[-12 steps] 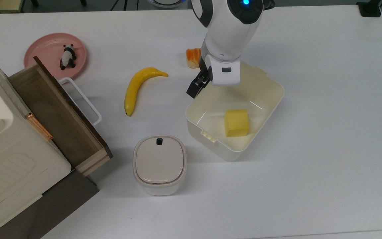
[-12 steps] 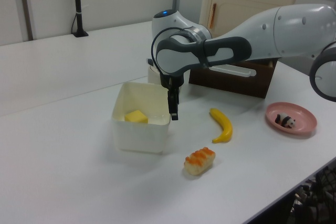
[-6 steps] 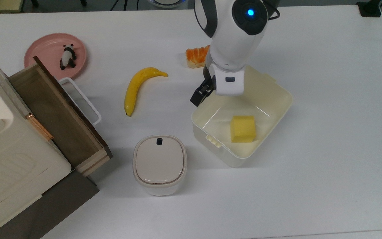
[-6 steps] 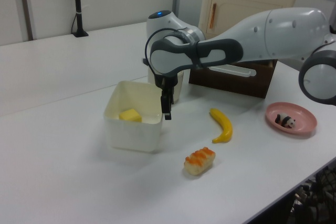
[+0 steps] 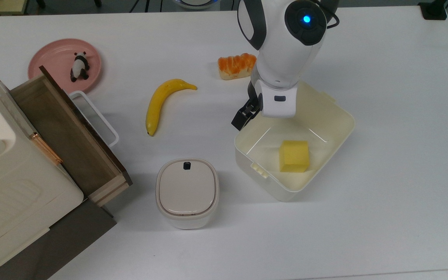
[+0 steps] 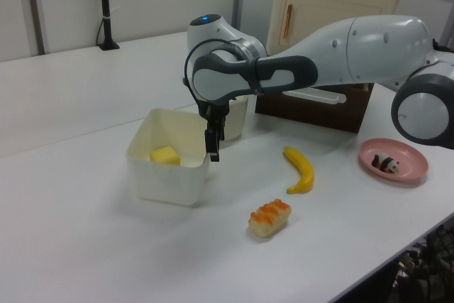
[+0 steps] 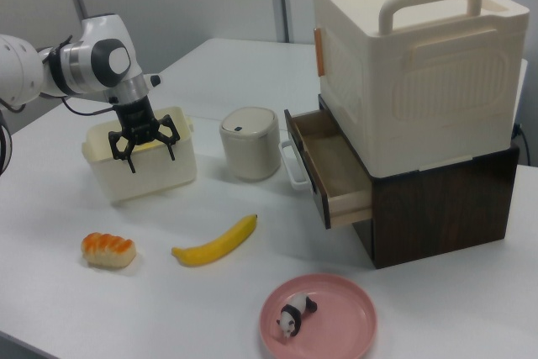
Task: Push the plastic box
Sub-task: 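Push the cream box away from the bread roll with the gripper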
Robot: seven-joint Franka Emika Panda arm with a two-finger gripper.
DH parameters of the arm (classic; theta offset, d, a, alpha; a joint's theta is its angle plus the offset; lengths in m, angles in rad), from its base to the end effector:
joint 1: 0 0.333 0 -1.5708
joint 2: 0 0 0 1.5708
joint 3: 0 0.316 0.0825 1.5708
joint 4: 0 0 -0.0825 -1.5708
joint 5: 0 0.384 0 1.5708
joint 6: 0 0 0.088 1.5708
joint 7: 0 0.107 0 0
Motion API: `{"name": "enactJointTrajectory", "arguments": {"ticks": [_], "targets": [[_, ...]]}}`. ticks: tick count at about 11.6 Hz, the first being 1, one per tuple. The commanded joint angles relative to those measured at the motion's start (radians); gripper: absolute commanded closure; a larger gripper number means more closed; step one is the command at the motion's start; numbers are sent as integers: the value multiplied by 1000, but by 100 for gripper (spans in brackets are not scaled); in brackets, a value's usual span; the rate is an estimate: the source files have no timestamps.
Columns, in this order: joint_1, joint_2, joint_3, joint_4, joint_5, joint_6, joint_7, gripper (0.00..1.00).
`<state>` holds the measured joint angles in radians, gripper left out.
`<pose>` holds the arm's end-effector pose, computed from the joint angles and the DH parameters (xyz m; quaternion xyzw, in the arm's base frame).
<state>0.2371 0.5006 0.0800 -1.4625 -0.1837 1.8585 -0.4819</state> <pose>0.6599 0.1924 0.3860 0.9073 0.4120 -0.0565 0.0627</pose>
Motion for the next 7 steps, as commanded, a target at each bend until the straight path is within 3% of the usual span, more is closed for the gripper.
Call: {"name": "enactJointTrajectory", "arguments": {"ticks": [1,7], "targets": [[10,18,0,31,-14,8,29,0],[8,36,1,59,-16,8,29,0]]}}
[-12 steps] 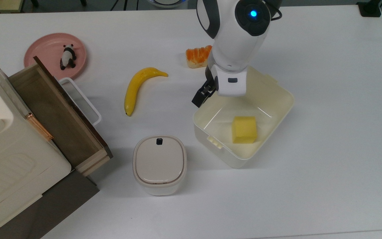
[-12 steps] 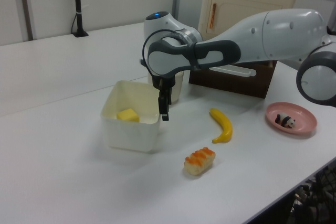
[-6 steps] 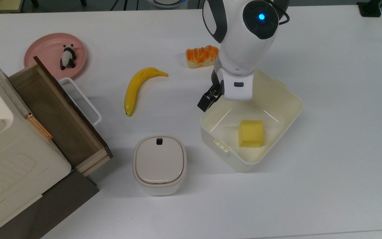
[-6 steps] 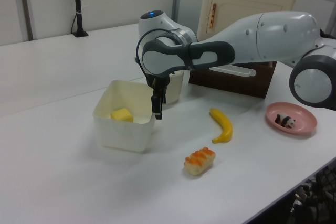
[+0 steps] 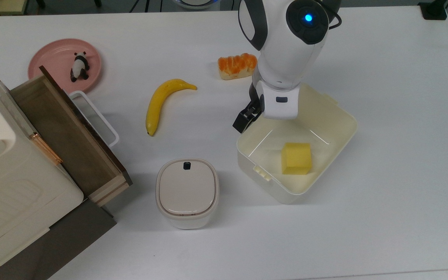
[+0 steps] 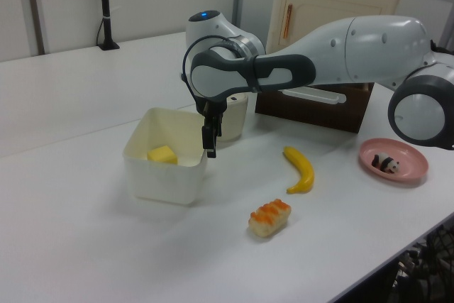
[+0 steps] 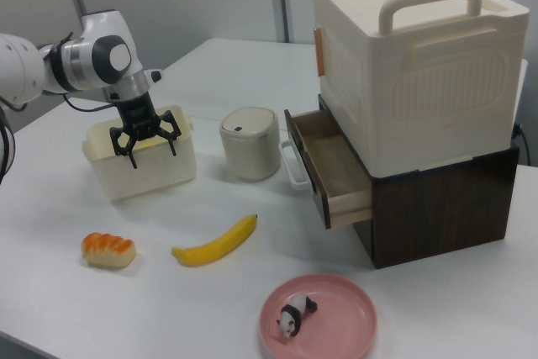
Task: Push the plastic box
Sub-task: 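Push the cream box away from the bread roll with the gripper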
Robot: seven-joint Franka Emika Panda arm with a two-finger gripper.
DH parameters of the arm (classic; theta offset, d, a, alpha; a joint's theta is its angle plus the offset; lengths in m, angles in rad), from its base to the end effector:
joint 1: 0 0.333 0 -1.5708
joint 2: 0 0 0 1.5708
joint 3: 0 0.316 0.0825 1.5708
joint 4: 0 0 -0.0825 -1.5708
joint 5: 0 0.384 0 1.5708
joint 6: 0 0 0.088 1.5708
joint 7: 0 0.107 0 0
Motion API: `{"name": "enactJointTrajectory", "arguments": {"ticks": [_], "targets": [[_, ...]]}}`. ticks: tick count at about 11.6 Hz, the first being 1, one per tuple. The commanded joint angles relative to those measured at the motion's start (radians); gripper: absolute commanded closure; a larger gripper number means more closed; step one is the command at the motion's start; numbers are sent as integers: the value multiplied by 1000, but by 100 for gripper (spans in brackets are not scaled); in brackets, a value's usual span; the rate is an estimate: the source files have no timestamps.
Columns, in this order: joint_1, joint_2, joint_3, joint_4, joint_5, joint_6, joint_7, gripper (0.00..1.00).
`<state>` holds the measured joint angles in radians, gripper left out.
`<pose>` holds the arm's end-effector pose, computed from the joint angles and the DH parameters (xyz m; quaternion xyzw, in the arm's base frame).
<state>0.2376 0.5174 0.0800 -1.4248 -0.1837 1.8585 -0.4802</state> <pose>0.6674 0.1944 0.3919 0.9086 0.4103 -0.0460 0.0634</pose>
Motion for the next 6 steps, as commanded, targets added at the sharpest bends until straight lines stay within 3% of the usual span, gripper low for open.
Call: {"name": "enactJointTrajectory", "arguments": {"ticks": [1,4,6], "targets": [[8,19,0,21,-16,8,26,0],[-3,-14,0,17,-19,-4,26,0],[-46,-127,1,-2,-13,-86,26,0]]}}
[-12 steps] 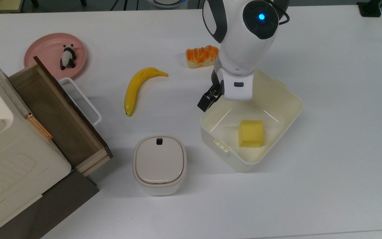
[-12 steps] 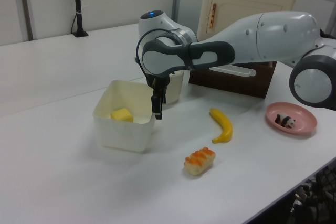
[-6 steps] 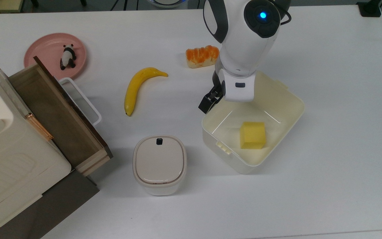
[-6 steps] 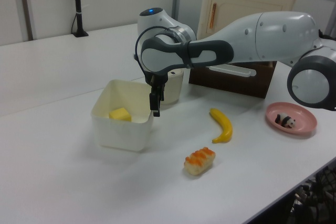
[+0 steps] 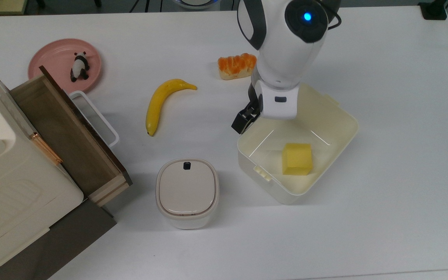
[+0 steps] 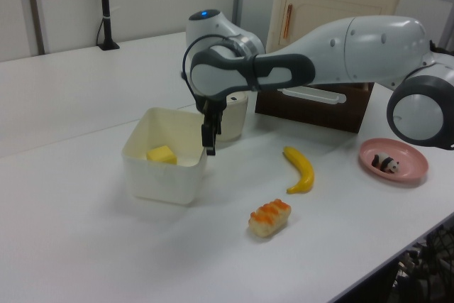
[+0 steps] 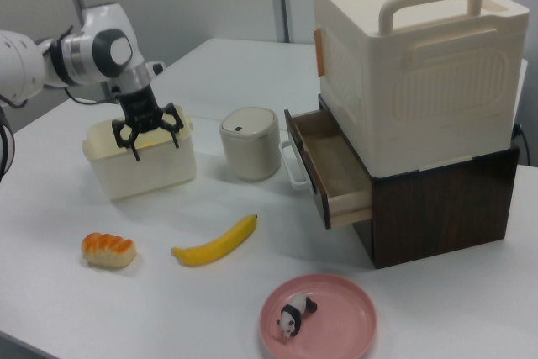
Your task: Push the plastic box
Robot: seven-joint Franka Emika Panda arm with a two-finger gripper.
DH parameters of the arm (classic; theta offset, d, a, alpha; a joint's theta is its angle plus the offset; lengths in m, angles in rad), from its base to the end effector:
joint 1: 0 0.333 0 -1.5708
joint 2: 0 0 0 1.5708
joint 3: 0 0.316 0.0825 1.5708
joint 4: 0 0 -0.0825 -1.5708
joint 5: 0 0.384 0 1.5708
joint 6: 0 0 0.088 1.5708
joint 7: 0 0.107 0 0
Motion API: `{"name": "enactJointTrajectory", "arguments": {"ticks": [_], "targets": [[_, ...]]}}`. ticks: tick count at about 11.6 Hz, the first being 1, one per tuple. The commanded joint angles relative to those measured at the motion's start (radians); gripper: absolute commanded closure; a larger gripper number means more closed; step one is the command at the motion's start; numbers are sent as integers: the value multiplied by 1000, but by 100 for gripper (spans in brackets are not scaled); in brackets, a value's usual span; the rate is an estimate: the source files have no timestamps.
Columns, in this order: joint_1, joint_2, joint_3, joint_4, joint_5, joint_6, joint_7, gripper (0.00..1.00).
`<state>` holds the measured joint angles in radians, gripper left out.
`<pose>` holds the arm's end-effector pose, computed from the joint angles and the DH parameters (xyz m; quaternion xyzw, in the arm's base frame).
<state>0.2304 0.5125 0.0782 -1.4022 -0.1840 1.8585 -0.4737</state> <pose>0.6725 0.1892 0.4059 0.9126 0.4023 -0.0326 0.0657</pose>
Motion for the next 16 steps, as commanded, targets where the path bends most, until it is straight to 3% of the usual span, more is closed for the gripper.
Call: {"name": "enactJointTrajectory", "arguments": {"ticks": [1,3,5,8,12,16], "targets": [[-46,-164,3,-26,-12,-144,21,0],[-86,-241,5,-26,6,-183,74,0],[-161,-278,50,-24,64,-176,266,0],[-204,-344,77,-31,70,-189,564,0],[-282,-518,69,-177,211,-191,629,0],[-273,-560,32,-231,216,-179,692,0]]}}
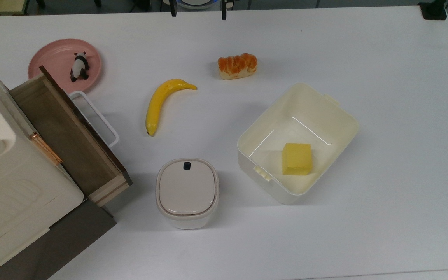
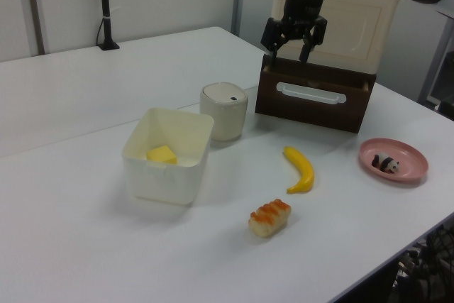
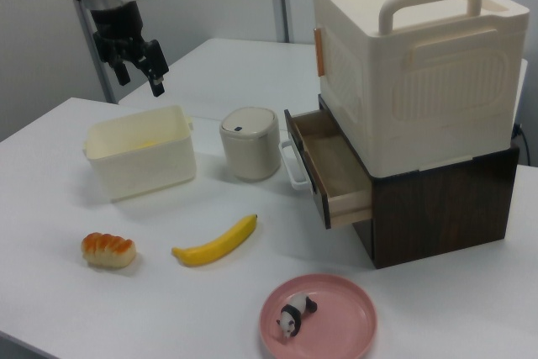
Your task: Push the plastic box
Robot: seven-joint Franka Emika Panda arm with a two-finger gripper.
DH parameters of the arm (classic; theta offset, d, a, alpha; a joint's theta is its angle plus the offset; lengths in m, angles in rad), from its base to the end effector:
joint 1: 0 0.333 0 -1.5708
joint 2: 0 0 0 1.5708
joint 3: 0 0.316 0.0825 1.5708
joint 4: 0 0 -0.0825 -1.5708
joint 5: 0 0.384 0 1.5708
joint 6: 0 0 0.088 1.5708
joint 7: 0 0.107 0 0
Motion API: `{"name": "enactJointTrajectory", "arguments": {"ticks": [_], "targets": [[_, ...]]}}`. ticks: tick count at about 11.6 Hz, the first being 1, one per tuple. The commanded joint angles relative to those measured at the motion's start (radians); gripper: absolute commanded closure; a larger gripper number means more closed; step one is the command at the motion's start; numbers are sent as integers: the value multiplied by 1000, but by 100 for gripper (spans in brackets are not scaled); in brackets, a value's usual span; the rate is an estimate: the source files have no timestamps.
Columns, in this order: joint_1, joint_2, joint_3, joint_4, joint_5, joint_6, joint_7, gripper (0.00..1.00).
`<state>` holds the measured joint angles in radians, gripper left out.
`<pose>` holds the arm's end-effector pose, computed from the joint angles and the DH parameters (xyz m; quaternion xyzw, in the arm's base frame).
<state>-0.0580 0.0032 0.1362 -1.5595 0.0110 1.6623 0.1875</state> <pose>0.5632 0.0451 0.6366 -0.9972 0.0548 -0.0486 0.0123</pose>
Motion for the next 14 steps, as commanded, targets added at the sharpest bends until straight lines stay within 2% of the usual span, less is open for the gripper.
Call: {"name": "enactJointTrajectory", "arguments": {"ticks": [1,5,7,14], "targets": [[15,-49,-26,-74,21,17,32,0],[18,-49,-29,-76,21,17,35,0],[46,-48,-56,-76,23,17,35,0],[41,-46,-56,-74,23,19,33,0]]}}
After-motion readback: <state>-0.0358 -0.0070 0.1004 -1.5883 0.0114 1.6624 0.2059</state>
